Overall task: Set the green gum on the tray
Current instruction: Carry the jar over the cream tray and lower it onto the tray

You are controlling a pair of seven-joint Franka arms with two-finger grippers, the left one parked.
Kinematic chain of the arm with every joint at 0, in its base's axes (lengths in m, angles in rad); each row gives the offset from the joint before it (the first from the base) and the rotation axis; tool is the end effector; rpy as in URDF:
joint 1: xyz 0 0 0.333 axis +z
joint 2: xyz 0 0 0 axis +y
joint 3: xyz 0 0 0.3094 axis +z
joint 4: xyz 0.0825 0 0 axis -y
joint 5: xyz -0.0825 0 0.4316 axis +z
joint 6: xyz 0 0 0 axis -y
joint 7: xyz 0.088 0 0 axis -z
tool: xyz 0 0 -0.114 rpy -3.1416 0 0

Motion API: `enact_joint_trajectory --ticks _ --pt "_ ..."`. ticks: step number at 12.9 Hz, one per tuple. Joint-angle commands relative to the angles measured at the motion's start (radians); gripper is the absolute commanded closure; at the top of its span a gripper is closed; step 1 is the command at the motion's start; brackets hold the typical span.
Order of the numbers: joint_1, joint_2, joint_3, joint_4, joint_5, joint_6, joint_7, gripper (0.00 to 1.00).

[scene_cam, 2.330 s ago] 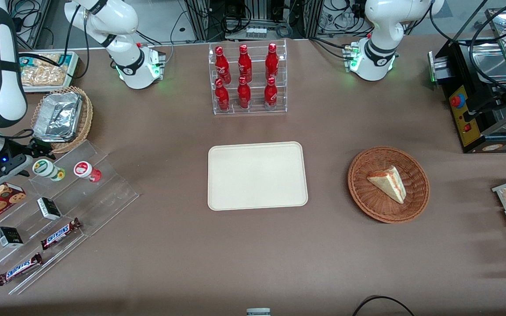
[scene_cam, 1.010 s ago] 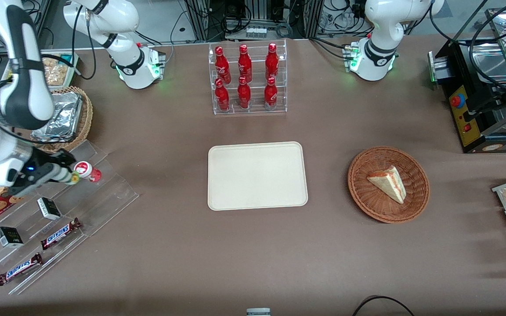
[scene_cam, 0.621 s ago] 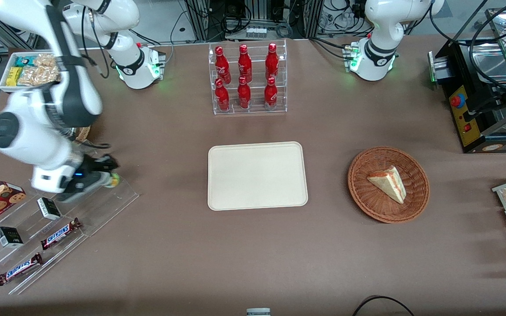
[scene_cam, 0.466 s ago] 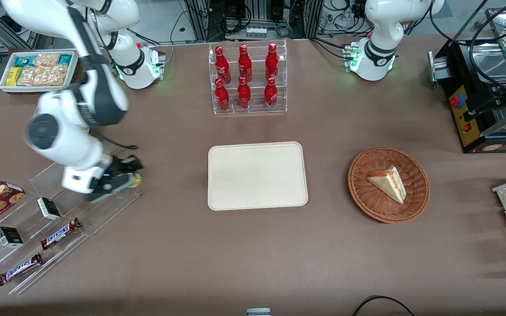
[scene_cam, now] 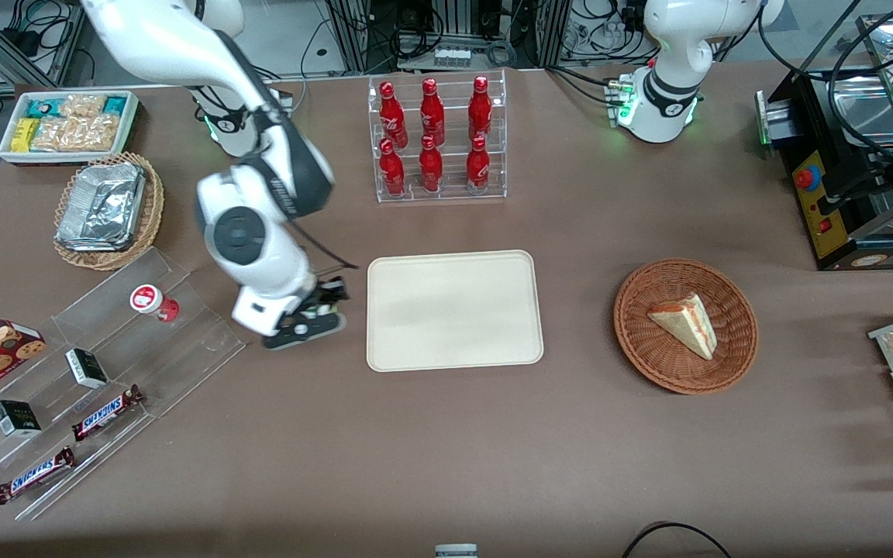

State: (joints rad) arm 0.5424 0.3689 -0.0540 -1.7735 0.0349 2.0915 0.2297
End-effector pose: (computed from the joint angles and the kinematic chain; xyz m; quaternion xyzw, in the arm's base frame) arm 0.5971 0.3217 0.3097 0.9923 0.1215 -0.0253 0.0040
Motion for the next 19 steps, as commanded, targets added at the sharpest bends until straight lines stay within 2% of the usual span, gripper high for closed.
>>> enact_joint_trajectory --ticks 1,8,16,19 --pt "0.083 0.117 -0.013 0.107 0.014 0.042 0.150 1.00" --pt "0.226 0.358 -0.015 0.327 0.010 0.129 0.436 1.00" --pt "0.263 0.426 -0.013 0.328 0.014 0.211 0.526 1.00" --pt "0.263 0.432 -0.013 0.327 0.034 0.223 0.525 1.00"
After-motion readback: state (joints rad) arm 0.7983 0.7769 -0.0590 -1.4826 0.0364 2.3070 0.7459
